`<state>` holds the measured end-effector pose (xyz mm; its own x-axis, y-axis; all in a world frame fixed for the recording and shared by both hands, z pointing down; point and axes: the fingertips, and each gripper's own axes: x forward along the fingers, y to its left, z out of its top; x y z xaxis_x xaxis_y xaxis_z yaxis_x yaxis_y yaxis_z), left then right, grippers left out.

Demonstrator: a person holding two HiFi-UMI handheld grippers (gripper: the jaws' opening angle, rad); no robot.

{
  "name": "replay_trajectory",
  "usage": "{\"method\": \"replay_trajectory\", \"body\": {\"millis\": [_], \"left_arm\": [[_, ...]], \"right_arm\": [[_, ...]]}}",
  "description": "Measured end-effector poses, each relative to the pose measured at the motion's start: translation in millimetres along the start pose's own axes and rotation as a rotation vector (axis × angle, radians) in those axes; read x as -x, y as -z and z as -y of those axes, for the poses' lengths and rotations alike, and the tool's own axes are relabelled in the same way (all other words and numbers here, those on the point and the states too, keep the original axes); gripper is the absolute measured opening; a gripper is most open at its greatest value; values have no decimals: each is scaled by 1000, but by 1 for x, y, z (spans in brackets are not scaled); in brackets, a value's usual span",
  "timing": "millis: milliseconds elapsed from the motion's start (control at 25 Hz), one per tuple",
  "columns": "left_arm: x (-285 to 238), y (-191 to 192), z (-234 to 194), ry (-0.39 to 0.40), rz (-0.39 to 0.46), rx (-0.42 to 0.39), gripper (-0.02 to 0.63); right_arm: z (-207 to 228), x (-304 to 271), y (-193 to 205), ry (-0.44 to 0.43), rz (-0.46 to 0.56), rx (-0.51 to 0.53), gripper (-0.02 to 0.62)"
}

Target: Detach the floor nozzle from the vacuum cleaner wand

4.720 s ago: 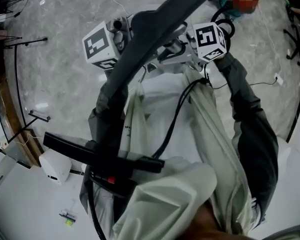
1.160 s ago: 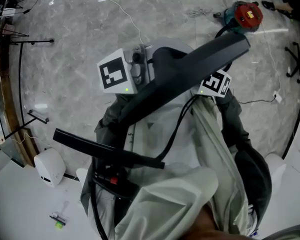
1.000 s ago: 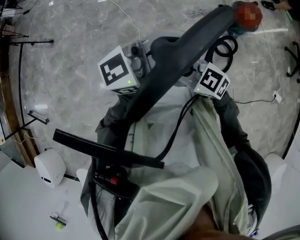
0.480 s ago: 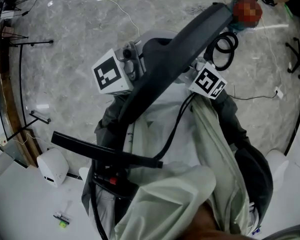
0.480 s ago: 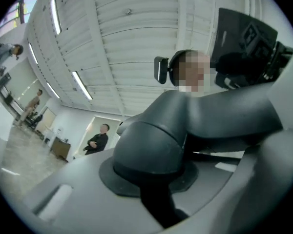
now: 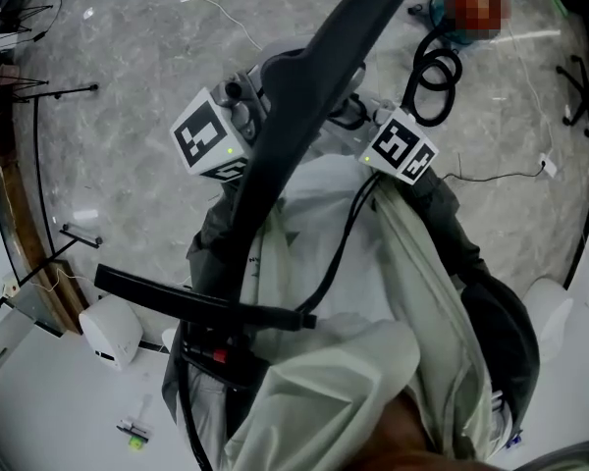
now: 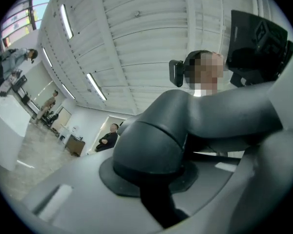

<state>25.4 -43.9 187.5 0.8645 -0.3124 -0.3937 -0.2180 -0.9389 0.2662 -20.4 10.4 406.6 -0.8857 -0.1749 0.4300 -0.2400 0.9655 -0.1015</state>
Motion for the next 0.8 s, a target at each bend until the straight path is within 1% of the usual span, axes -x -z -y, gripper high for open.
{"method": "replay_trajectory", "body": {"millis": [80,160,240,320,360,400,440,480,520,560,600,640,680,720,760,800], "left_arm": [[-2,0,2,-36,-16,-38,74],[-2,-1,2,-66,-11,-58,74],[0,-4,-3,-127,-2,-76,74],[0,-5,-7,-184,-13,-94,74],[-1,-5,-6,-185,-22,-98,74],[-2,-4,-2,-157,-28,-99,74],[-1,-4,5,-100,-31,-96,74],[0,-2,15,-16,-28,-86,74],[3,-2,28,84,-16,-70,74],[7,-5,42,186,8,-50,74],[13,-14,53,275,51,-30,74],[19,-28,59,337,110,-14,74],[26,-45,61,364,171,-9,74],[33,-61,56,354,217,-19,74],[41,-74,47,311,242,-41,74],[49,-83,35,246,248,-71,74]], "right_arm": [[4,1,-1,81,11,5,38],[9,3,-2,137,11,20,38],[15,3,-3,190,0,30,38],[20,3,-4,238,-6,33,38],[21,3,-5,252,-4,34,38],[19,3,-6,249,0,39,38],[14,3,-6,218,3,48,38],[5,3,-5,148,4,62,39],[-8,4,-2,39,3,79,39],[-22,6,3,-94,-1,96,39],[-35,8,8,-222,-8,108,40],[-43,11,15,-312,-13,109,40],[-44,15,21,-338,-9,95,40],[-39,19,26,-301,6,67,40],[-30,25,28,-227,30,30,40],[-19,30,29,-146,55,-9,40]]}}
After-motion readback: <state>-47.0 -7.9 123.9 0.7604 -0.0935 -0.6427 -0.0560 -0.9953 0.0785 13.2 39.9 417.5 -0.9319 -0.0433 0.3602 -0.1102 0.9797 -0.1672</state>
